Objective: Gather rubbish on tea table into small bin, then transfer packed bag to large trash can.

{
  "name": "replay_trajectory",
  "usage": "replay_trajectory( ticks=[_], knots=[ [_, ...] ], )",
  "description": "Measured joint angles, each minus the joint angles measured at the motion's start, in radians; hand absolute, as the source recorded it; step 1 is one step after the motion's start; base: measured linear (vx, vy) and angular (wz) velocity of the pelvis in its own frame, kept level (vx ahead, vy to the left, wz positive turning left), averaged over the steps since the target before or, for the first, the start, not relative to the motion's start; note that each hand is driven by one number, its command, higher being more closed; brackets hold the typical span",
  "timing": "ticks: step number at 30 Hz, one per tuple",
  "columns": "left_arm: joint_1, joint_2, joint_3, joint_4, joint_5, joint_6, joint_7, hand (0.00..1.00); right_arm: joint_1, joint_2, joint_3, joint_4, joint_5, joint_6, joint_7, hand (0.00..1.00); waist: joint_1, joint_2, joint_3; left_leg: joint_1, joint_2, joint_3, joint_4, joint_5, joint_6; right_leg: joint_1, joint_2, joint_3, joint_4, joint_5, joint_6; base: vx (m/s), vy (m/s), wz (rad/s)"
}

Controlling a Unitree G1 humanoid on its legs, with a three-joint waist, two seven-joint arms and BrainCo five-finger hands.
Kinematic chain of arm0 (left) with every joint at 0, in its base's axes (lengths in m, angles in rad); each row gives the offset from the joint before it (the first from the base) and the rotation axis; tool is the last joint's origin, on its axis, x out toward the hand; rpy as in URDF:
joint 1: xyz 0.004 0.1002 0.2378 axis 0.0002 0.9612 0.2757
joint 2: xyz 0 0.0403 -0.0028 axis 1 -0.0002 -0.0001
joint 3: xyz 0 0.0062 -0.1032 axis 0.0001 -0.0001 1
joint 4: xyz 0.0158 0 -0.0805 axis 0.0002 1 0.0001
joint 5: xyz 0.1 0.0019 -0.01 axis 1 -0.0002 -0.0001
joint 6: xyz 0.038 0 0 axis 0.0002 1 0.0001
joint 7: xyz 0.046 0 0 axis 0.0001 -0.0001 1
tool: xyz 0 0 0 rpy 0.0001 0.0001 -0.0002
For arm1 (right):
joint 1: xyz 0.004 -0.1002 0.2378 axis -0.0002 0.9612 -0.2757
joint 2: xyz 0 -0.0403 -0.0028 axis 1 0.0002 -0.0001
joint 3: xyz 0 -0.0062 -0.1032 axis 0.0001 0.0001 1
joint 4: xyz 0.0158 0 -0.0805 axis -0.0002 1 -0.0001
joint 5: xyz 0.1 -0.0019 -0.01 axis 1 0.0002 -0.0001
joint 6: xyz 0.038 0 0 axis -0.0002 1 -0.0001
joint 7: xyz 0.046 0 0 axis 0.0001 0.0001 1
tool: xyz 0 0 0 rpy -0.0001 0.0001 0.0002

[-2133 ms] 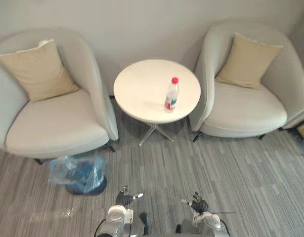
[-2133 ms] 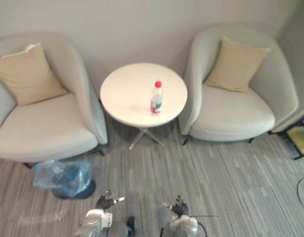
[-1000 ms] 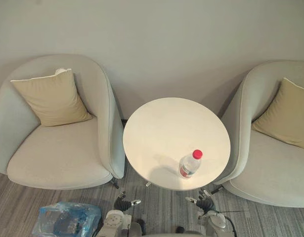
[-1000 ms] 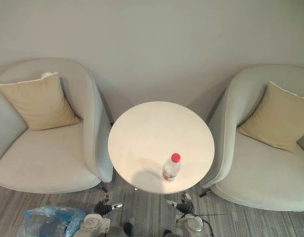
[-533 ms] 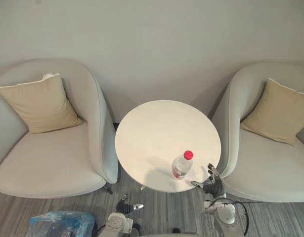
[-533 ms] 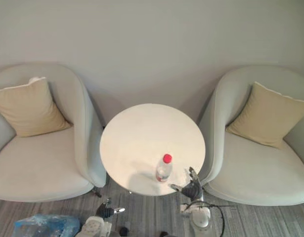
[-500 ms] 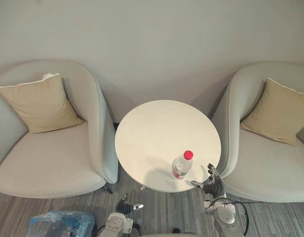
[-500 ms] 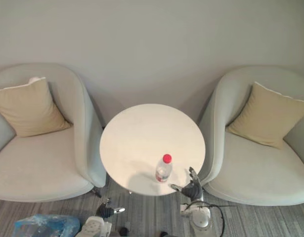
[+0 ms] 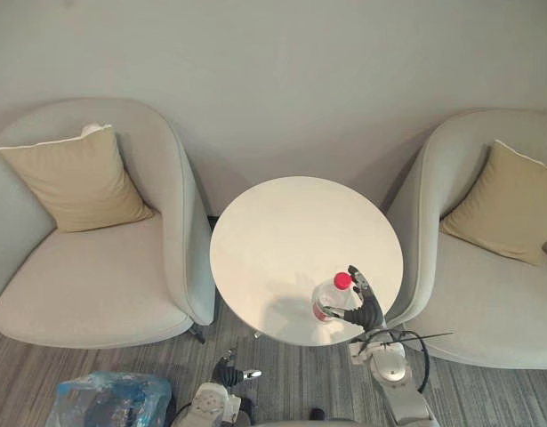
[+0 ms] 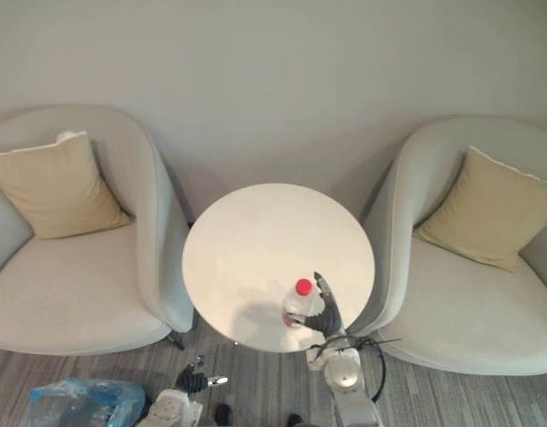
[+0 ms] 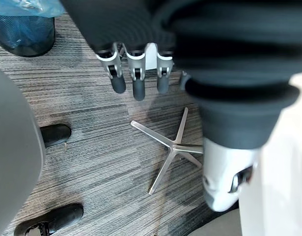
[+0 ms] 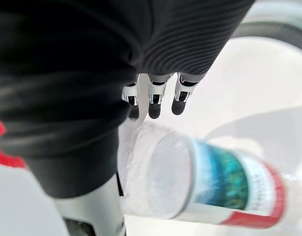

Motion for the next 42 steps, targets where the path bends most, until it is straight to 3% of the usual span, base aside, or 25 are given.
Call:
replay_trajectory(
  ticks=[8, 9, 18, 23, 30, 37, 42],
  knots=[
    [0.000, -0.002, 0.000, -0.032, -0.004, 0.000, 0.001, 0.00, -0.131, 0.000, 0.008, 0.075, 0.041, -0.006, -0.017, 0.00, 0.007, 0.018, 0.030, -0.060, -0.009, -0.049, 0.028, 0.011, 0.002, -0.026, -0.007, -0.050, 0.022, -0.004, 0.000, -0.03, -0.008, 0.19],
    [-0.003, -0.002, 0.000, -0.044, -0.008, 0.000, 0.002, 0.00, -0.152, 0.000, 0.008, 0.092, 0.042, -0.007, -0.022, 1.00, 0.007, 0.020, 0.047, -0.069, -0.011, -0.057, 0.042, 0.011, 0.002, -0.026, -0.010, -0.059, 0.026, -0.006, 0.000, -0.07, -0.003, 0.22],
    [-0.004, -0.001, 0.000, -0.103, -0.043, 0.002, 0.010, 0.00, -0.234, -0.004, 0.005, 0.161, 0.040, 0.006, -0.050, 1.00, 0.015, 0.038, 0.103, -0.139, -0.012, -0.083, 0.125, -0.005, -0.001, -0.076, -0.017, -0.080, 0.096, -0.030, 0.003, -0.06, 0.001, 0.09],
    [0.000, -0.001, -0.001, -0.127, -0.043, 0.005, 0.010, 0.00, -0.221, 0.001, 0.006, 0.171, 0.039, 0.036, -0.049, 1.00, 0.018, 0.039, 0.112, -0.164, -0.011, -0.080, 0.143, -0.010, -0.001, -0.104, -0.019, -0.076, 0.116, -0.037, 0.004, -0.01, 0.000, 0.00],
    [0.012, -0.001, -0.001, -0.149, -0.042, 0.011, 0.009, 0.00, -0.194, 0.001, -0.001, 0.145, 0.038, 0.040, -0.048, 1.00, 0.018, 0.039, 0.112, -0.151, -0.007, -0.052, 0.155, -0.029, 0.000, -0.098, -0.019, -0.050, 0.117, -0.037, 0.005, 0.02, 0.001, -0.11],
    [0.018, 0.000, -0.022, -0.149, -0.041, 0.018, 0.008, 0.00, -0.093, 0.002, 0.007, -0.087, 0.042, 0.031, -0.037, 1.00, 0.008, 0.041, 0.111, -0.114, -0.007, -0.044, 0.137, -0.029, 0.001, -0.068, -0.019, -0.042, 0.106, -0.038, 0.006, 0.01, -0.005, -0.04],
    [0.023, 0.000, -0.022, -0.139, -0.040, 0.016, 0.006, 0.00, -0.042, 0.001, 0.036, -0.212, 0.072, -0.009, -0.006, 1.00, 0.002, 0.043, 0.103, -0.085, -0.005, -0.031, 0.110, -0.025, 0.001, -0.054, -0.018, -0.029, 0.093, -0.036, 0.006, 0.01, -0.007, -0.08]
  ],
)
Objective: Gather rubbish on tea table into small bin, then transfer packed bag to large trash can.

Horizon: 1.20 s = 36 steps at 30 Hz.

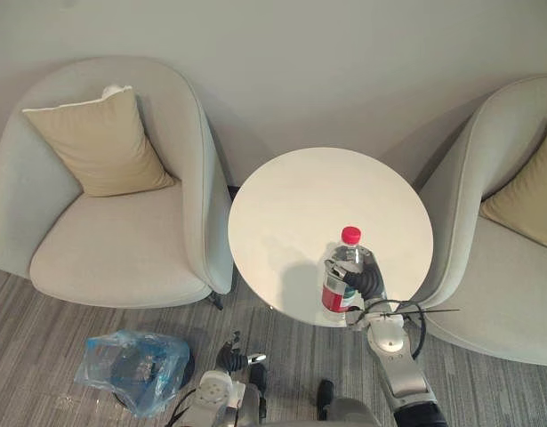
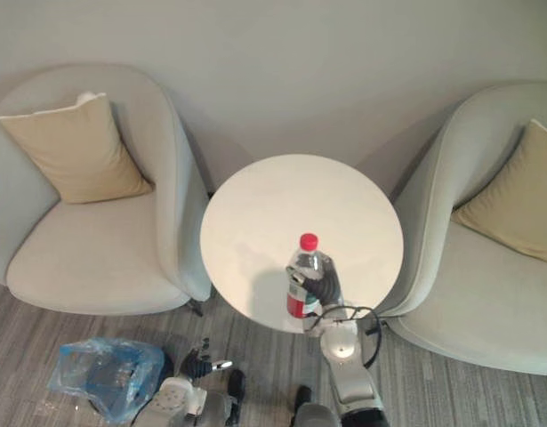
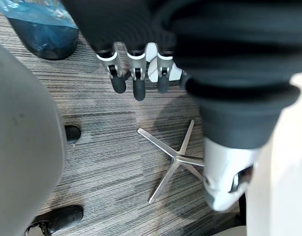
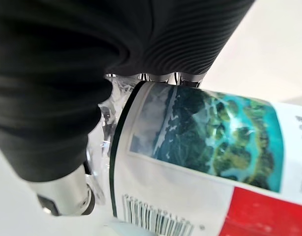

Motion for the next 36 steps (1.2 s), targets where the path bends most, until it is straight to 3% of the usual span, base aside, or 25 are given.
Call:
replay_trajectory(
  ticks=[12, 16, 17, 18, 19, 20, 23, 24, 25, 26, 27, 28, 29, 30, 32, 33, 35, 36],
  knots=[
    [-0.021, 0.001, -0.039, 0.086, 0.001, -0.018, -0.004, 0.00, 0.039, -0.009, 0.103, -0.201, 0.016, -0.047, 0.035, 1.00, -0.001, -0.003, -0.052, 0.033, -0.008, -0.041, -0.028, 0.018, 0.003, 0.060, -0.002, -0.046, -0.039, 0.004, -0.002, 0.00, -0.011, 0.11],
    [-0.033, -0.005, -0.078, 0.078, 0.002, -0.019, -0.004, 0.00, -0.058, -0.036, 0.111, -0.218, 0.014, -0.047, 0.008, 1.00, -0.001, 0.010, -0.053, -0.119, -0.006, -0.049, 0.103, 0.046, 0.003, -0.011, 0.009, -0.103, -0.001, 0.014, -0.020, -0.14, -0.023, 0.50],
    [-0.035, -0.004, -0.086, 0.070, 0.006, -0.019, -0.004, 0.00, -0.100, -0.041, 0.111, -0.216, 0.013, -0.047, -0.006, 1.00, 0.002, 0.012, -0.053, -0.132, -0.008, -0.060, 0.068, 0.097, -0.007, -0.023, 0.005, -0.127, -0.010, 0.032, -0.044, -0.17, -0.004, 0.59],
    [-0.039, -0.001, -0.087, 0.072, 0.011, -0.018, -0.004, 0.00, -0.114, -0.040, 0.111, -0.218, 0.012, -0.049, -0.011, 1.00, -0.003, 0.006, -0.055, -0.131, -0.004, -0.033, 0.075, 0.083, 0.008, -0.028, -0.018, -0.150, -0.016, 0.038, -0.052, -0.21, -0.009, 0.59],
    [-0.044, -0.014, -0.086, 0.073, 0.021, -0.017, -0.004, 0.00, -0.135, -0.038, 0.108, -0.218, 0.013, -0.049, -0.022, 1.00, -0.003, 0.019, -0.059, -0.159, 0.030, 0.070, 0.220, -0.013, 0.059, -0.043, -0.023, -0.181, -0.001, 0.038, -0.052, -0.16, 0.008, 0.51],
    [-0.040, -0.026, -0.086, 0.074, 0.023, -0.017, -0.004, 0.00, -0.138, -0.039, 0.107, -0.217, 0.013, -0.049, -0.033, 1.00, -0.006, 0.018, -0.059, -0.149, 0.074, 0.176, 0.356, -0.093, 0.067, -0.039, -0.035, -0.205, 0.011, 0.038, -0.052, -0.17, 0.006, 0.62],
    [-0.028, -0.061, -0.095, 0.077, 0.044, -0.017, -0.005, 0.00, -0.125, -0.039, 0.095, -0.217, 0.013, -0.048, -0.049, 1.00, -0.051, 0.023, -0.078, -0.055, 0.169, 0.319, 0.423, -0.143, 0.034, -0.038, -0.092, -0.315, 0.046, 0.040, -0.049, -0.16, 0.106, 1.01],
    [-0.034, -0.074, -0.121, 0.071, 0.058, -0.017, -0.005, 0.00, -0.119, -0.039, 0.073, -0.218, 0.011, -0.048, -0.057, 1.00, -0.071, 0.035, -0.085, -0.019, 0.199, 0.339, 0.371, -0.132, 0.008, -0.039, -0.116, -0.373, 0.059, 0.047, -0.036, -0.18, 0.220, 1.63],
    [-0.038, -0.084, -0.143, 0.059, 0.070, -0.018, -0.007, 0.00, -0.112, -0.040, 0.052, -0.217, 0.008, -0.048, -0.064, 1.00, -0.077, 0.051, -0.095, 0.010, 0.206, 0.323, 0.270, -0.127, -0.055, -0.047, -0.127, -0.414, 0.069, 0.055, -0.017, -0.18, 0.256, 1.57],
    [-0.041, -0.080, -0.159, 0.049, 0.084, -0.021, -0.010, 0.00, -0.109, -0.037, 0.039, -0.212, 0.007, -0.047, -0.064, 1.00, -0.077, 0.064, -0.103, 0.025, 0.191, 0.313, 0.187, -0.138, -0.078, -0.051, -0.135, -0.437, 0.065, 0.067, 0.001, -0.16, 0.323, 1.34],
    [-0.047, -0.077, -0.162, 0.050, 0.094, -0.021, -0.010, 0.00, -0.109, -0.026, 0.033, -0.191, 0.006, -0.048, -0.065, 1.00, -0.076, 0.055, -0.100, 0.044, 0.159, 0.300, 0.107, -0.140, -0.079, -0.051, -0.155, -0.461, 0.064, 0.078, 0.018, -0.14, 0.337, 1.09],
    [-0.040, -0.051, -0.161, 0.051, 0.100, -0.019, -0.007, 0.00, -0.110, 0.001, 0.032, -0.135, 0.005, -0.041, -0.063, 1.00, -0.061, 0.013, -0.089, 0.062, 0.108, 0.277, 0.055, -0.096, -0.057, -0.044, -0.195, -0.470, 0.064, 0.099, 0.025, -0.16, 0.373, 1.09],
    [-0.004, -0.028, -0.159, 0.052, 0.100, -0.016, -0.008, 0.00, -0.102, 0.026, 0.053, -0.078, 0.004, -0.022, -0.056, 1.00, -0.051, -0.008, -0.096, 0.069, 0.067, 0.243, 0.039, -0.082, -0.041, -0.021, -0.230, -0.474, 0.068, 0.114, 0.036, -0.12, 0.278, 0.74],
    [0.007, -0.025, -0.157, 0.051, 0.101, -0.016, -0.007, 0.00, -0.100, 0.032, 0.056, -0.066, 0.004, -0.020, -0.055, 1.00, -0.051, -0.008, -0.095, 0.074, 0.059, 0.234, 0.037, -0.080, -0.038, -0.012, -0.237, -0.473, 0.069, 0.118, 0.036, -0.10, 0.250, 0.86],
    [0.031, -0.025, -0.138, 0.033, 0.112, -0.019, -0.006, 0.00, -0.075, 0.044, 0.073, -0.040, 0.004, -0.014, -0.046, 1.00, -0.051, -0.009, -0.098, 0.081, 0.005, 0.153, -0.003, -0.065, 0.000, -0.010, -0.289, -0.402, 0.144, 0.129, 0.004, -0.11, 0.238, 0.91],
    [0.035, -0.026, -0.128, 0.034, 0.117, -0.019, -0.007, 0.00, -0.062, 0.043, 0.073, -0.039, 0.005, -0.014, -0.039, 1.00, -0.057, -0.008, -0.096, 0.093, -0.008, 0.123, -0.014, -0.062, 0.009, -0.034, -0.295, -0.316, 0.204, 0.116, -0.037, -0.10, 0.181, 1.07],
    [0.038, -0.023, -0.091, 0.043, 0.118, -0.020, -0.004, 0.00, -0.029, 0.044, 0.072, -0.022, 0.005, -0.014, -0.029, 1.00, -0.066, 0.001, -0.086, 0.100, -0.001, 0.042, -0.037, -0.047, 0.025, -0.087, -0.171, -0.017, 0.298, -0.026, -0.003, -0.05, 0.054, 1.11],
    [0.037, -0.021, -0.074, 0.044, 0.117, -0.020, -0.003, 0.00, -0.021, 0.044, 0.076, -0.021, 0.005, -0.014, -0.024, 1.00, -0.066, -0.008, -0.080, 0.104, -0.003, 0.027, -0.043, -0.044, 0.026, -0.095, -0.127, 0.034, 0.301, -0.050, 0.003, -0.04, -0.048, 0.90]
  ],
)
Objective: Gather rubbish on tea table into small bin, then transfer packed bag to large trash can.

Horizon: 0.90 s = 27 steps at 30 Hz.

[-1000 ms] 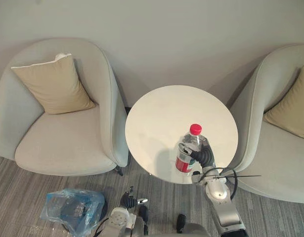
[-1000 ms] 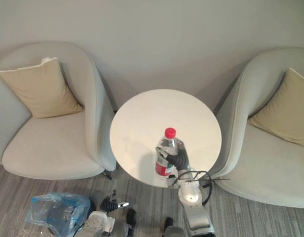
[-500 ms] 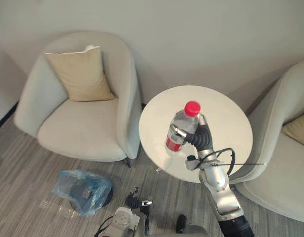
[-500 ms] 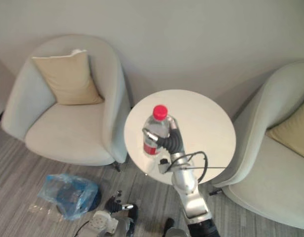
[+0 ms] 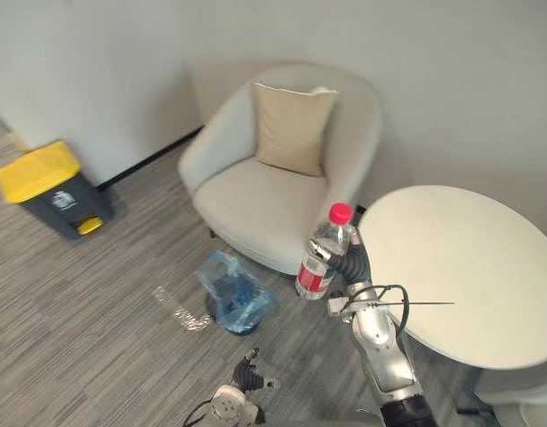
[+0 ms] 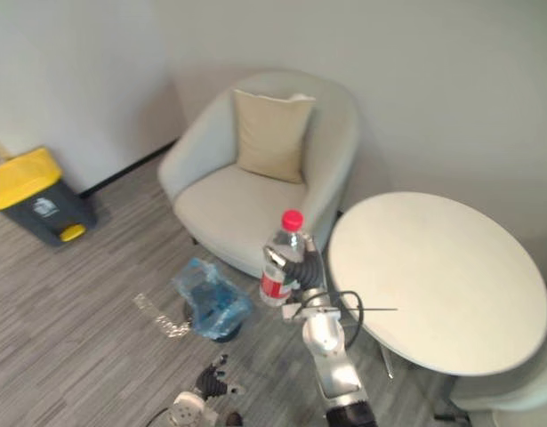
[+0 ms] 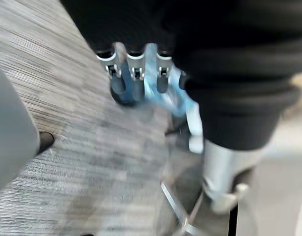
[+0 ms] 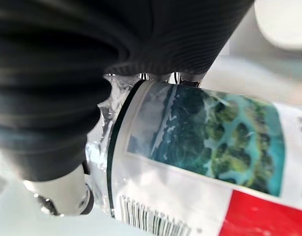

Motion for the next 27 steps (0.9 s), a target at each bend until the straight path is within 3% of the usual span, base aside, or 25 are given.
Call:
replay_trajectory(
  ticks=[1, 3, 4, 6, 8, 11, 14, 16, 18, 20, 24, 27],
  knots=[
    [0.000, 0.012, 0.009, 0.002, -0.001, -0.001, 0.001, 0.00, 0.001, 0.001, 0.011, 0.000, 0.000, 0.000, 0.006, 1.00, 0.002, -0.019, 0.010, 0.002, -0.008, -0.024, 0.002, 0.002, 0.000, -0.005, 0.049, 0.038, -0.022, -0.024, -0.005, -0.03, -0.065, 0.72],
    [-0.002, 0.032, 0.023, 0.002, -0.001, -0.002, 0.001, 0.00, 0.001, 0.003, 0.020, 0.000, 0.000, -0.001, 0.015, 1.00, -0.001, -0.065, 0.012, -0.025, -0.045, -0.066, 0.016, 0.001, -0.003, -0.016, 0.094, 0.068, -0.104, -0.030, -0.007, -0.03, -0.138, 0.87],
    [-0.009, 0.028, 0.028, 0.018, -0.001, 0.003, 0.001, 0.00, 0.010, -0.007, 0.020, 0.002, -0.001, -0.001, 0.018, 1.00, -0.021, -0.060, 0.008, -0.048, -0.061, -0.133, 0.021, 0.000, -0.006, -0.013, 0.104, 0.080, -0.095, -0.051, 0.015, 0.08, -0.173, 1.20],
    [-0.016, 0.019, 0.027, 0.016, -0.002, -0.001, 0.000, 0.00, 0.009, -0.016, -0.007, 0.001, -0.001, 0.000, 0.022, 1.00, -0.024, -0.048, 0.015, -0.066, -0.063, -0.168, 0.014, 0.030, -0.017, -0.013, 0.114, 0.064, -0.107, -0.065, 0.012, 0.16, -0.107, 1.05],
    [-0.028, 0.007, 0.031, 0.028, -0.002, 0.001, -0.001, 0.00, 0.015, -0.030, -0.011, 0.013, -0.001, 0.016, 0.029, 1.00, -0.020, -0.027, 0.023, -0.100, -0.058, -0.220, 0.053, 0.031, -0.022, 0.013, 0.111, -0.003, -0.121, -0.035, -0.008, 0.16, -0.079, 0.81],
    [-0.028, 0.006, 0.038, 0.029, -0.003, 0.000, 0.000, 0.00, 0.029, -0.027, -0.020, 0.016, 0.001, 0.022, 0.034, 1.00, -0.020, -0.027, 0.022, -0.113, -0.055, -0.233, 0.113, 0.013, -0.021, 0.078, 0.118, -0.029, -0.152, -0.029, -0.011, 0.18, -0.022, 0.80],
    [-0.028, 0.000, 0.078, -0.002, -0.004, 0.000, 0.000, 0.00, 0.030, -0.017, -0.036, 0.020, 0.002, 0.021, 0.031, 1.00, 0.000, -0.023, 0.022, -0.235, -0.024, -0.037, 0.368, -0.037, -0.016, 0.128, 0.135, -0.037, -0.204, -0.017, -0.021, 0.12, 0.033, 0.55],
    [-0.026, -0.007, 0.099, -0.019, -0.012, 0.002, 0.006, 0.00, 0.029, -0.018, -0.034, 0.041, 0.003, 0.021, 0.025, 1.00, 0.016, -0.021, 0.025, -0.268, 0.014, 0.077, 0.438, -0.037, -0.015, 0.158, 0.144, -0.054, -0.224, -0.004, -0.040, 0.08, 0.005, 0.24],
    [-0.016, -0.011, 0.106, -0.031, -0.021, 0.003, 0.007, 0.00, 0.030, -0.019, -0.032, 0.047, 0.003, 0.021, 0.021, 1.00, 0.015, -0.022, 0.025, -0.241, 0.020, 0.131, 0.400, -0.041, -0.010, 0.183, 0.135, -0.062, -0.242, 0.003, -0.045, 0.06, 0.033, 0.28],
    [-0.013, -0.015, 0.106, -0.031, -0.021, 0.004, 0.005, 0.00, 0.024, -0.011, -0.046, 0.047, 0.003, 0.022, 0.014, 1.00, 0.014, -0.008, 0.027, -0.213, 0.026, 0.178, 0.323, -0.071, 0.022, 0.184, 0.139, -0.073, -0.259, 0.002, -0.041, 0.06, 0.073, 0.26],
    [-0.014, -0.008, 0.093, -0.030, -0.016, 0.006, 0.006, 0.00, 0.015, 0.000, -0.062, 0.089, 0.002, 0.022, 0.002, 1.00, 0.020, -0.013, 0.033, -0.148, -0.029, 0.161, 0.181, -0.017, 0.032, 0.188, 0.112, -0.081, -0.271, 0.008, -0.020, 0.02, 0.077, 0.23],
    [-0.010, 0.010, 0.075, -0.030, -0.006, 0.004, 0.006, 0.00, 0.004, 0.002, -0.041, 0.138, -0.001, 0.024, 0.006, 1.00, 0.026, -0.011, 0.034, -0.090, -0.036, 0.170, 0.099, 0.007, 0.040, 0.197, 0.110, -0.067, -0.262, 0.009, -0.018, -0.04, 0.036, -0.07]
  ],
)
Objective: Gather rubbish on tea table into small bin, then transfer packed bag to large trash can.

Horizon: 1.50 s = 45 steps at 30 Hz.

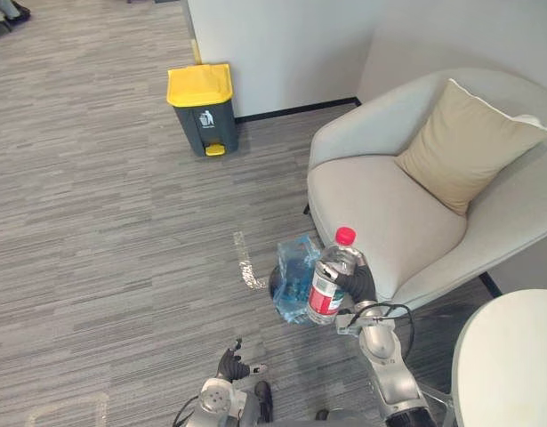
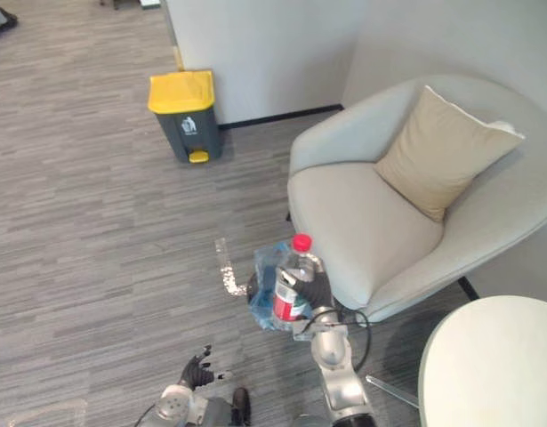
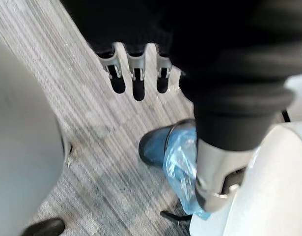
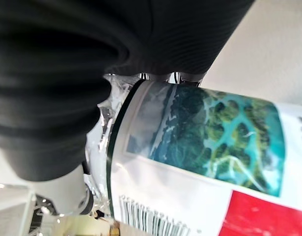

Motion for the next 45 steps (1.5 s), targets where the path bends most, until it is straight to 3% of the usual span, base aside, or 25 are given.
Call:
replay_trajectory(
  ticks=[3, 5, 7, 10, 14, 18, 22, 24, 28, 31, 37, 45],
  knots=[
    [0.004, 0.014, 0.000, 0.002, 0.009, 0.000, 0.000, 0.00, -0.001, 0.019, 0.007, 0.036, -0.002, -0.001, 0.005, 1.00, 0.003, -0.003, 0.000, 0.048, -0.004, 0.014, -0.099, 0.048, 0.000, -0.015, 0.002, 0.022, 0.015, -0.002, 0.004, -0.08, -0.025, -0.21],
    [0.005, 0.019, 0.001, 0.003, 0.010, -0.001, 0.000, 0.00, -0.013, 0.018, 0.016, 0.077, -0.012, -0.002, 0.006, 1.00, 0.004, -0.010, 0.001, 0.054, -0.013, 0.030, -0.164, 0.089, 0.009, -0.049, -0.003, 0.046, 0.028, -0.023, 0.027, -0.13, -0.057, -0.25],
    [0.001, 0.022, 0.002, 0.003, 0.009, -0.002, 0.001, 0.00, -0.035, 0.014, 0.017, 0.117, -0.022, 0.000, 0.004, 1.00, 0.004, -0.013, 0.009, 0.033, -0.019, 0.037, -0.182, 0.110, 0.012, -0.084, -0.007, 0.053, 0.038, -0.043, 0.021, -0.15, -0.069, -0.14],
    [-0.027, 0.022, 0.004, -0.003, 0.006, -0.004, 0.008, 0.00, -0.112, -0.023, 0.038, 0.151, -0.039, 0.000, -0.003, 1.00, 0.002, -0.002, 0.052, -0.084, -0.001, 0.040, -0.097, 0.097, 0.012, -0.198, -0.002, 0.054, 0.118, -0.047, 0.015, -0.20, -0.052, 0.05],
    [-0.103, 0.027, 0.022, -0.035, -0.023, -0.006, 0.035, 0.00, -0.324, -0.067, 0.053, 0.194, -0.039, 0.000, -0.027, 1.00, 0.006, 0.028, 0.158, -0.344, 0.040, 0.032, 0.104, 0.067, 0.023, -0.425, 0.007, 0.043, 0.260, -0.057, -0.002, -0.27, -0.008, 0.10],
    [-0.136, 0.031, 0.050, -0.080, -0.070, -0.010, 0.063, 0.00, -0.432, -0.124, 0.071, 0.194, -0.039, 0.000, -0.054, 1.00, 0.021, 0.045, 0.201, -0.501, 0.052, 0.029, 0.175, 0.067, 0.023, -0.582, 0.003, 0.031, 0.345, -0.065, -0.006, -0.19, 0.016, 0.13],
    [-0.182, 0.030, 0.085, -0.162, -0.092, -0.026, 0.087, 0.00, -0.538, -0.170, 0.075, 0.185, -0.039, 0.000, -0.080, 1.00, 0.042, 0.045, 0.222, -0.677, 0.056, 0.023, 0.256, 0.070, 0.027, -0.762, -0.016, 0.013, 0.455, -0.082, -0.010, -0.13, 0.015, 0.18],
    [-0.194, 0.009, 0.110, -0.327, -0.094, -0.027, 0.105, 0.00, -0.613, -0.174, 0.074, 0.151, -0.039, 0.000, -0.098, 1.00, 0.050, 0.045, 0.225, -0.810, 0.055, 0.011, 0.303, 0.076, 0.034, -0.890, -0.034, -0.012, 0.531, -0.097, -0.016, -0.11, 0.000, 0.33],
    [-0.147, -0.022, 0.110, -0.658, -0.092, -0.046, 0.099, 0.00, -0.662, -0.240, 0.062, 0.057, -0.063, 0.000, -0.127, 1.00, 0.067, 0.047, 0.248, -0.939, 0.029, -0.029, 0.339, 0.083, 0.030, -1.009, -0.074, -0.060, 0.608, -0.131, -0.027, -0.05, -0.007, 0.45],
    [-0.127, -0.026, 0.115, -0.775, -0.092, -0.050, 0.079, 0.00, -0.712, -0.279, 0.021, 0.056, -0.080, 0.003, -0.149, 1.00, 0.094, 0.043, 0.261, -1.030, 0.020, -0.052, 0.365, 0.093, 0.031, -1.085, -0.102, -0.105, 0.664, -0.159, -0.035, -0.03, -0.050, 0.52],
    [-0.083, -0.033, 0.120, -0.876, -0.092, -0.058, 0.060, 0.00, -0.838, -0.381, -0.008, 0.061, -0.100, 0.006, -0.185, 1.00, 0.117, 0.040, 0.265, -1.164, -0.004, -0.086, 0.410, 0.103, 0.036, -1.202, -0.139, -0.149, 0.748, -0.207, -0.040, -0.01, -0.039, 0.36],
    [-0.011, -0.047, 0.094, -0.904, -0.093, -0.106, 0.059, 0.00, -0.958, -0.501, -0.078, 0.113, -0.095, 0.011, -0.256, 1.00, 0.118, 0.038, 0.265, -1.256, -0.015, -0.112, 0.422, 0.112, 0.021, -1.290, -0.155, -0.172, 0.789, -0.225, -0.049, -0.02, -0.007, 0.13]
  ],
)
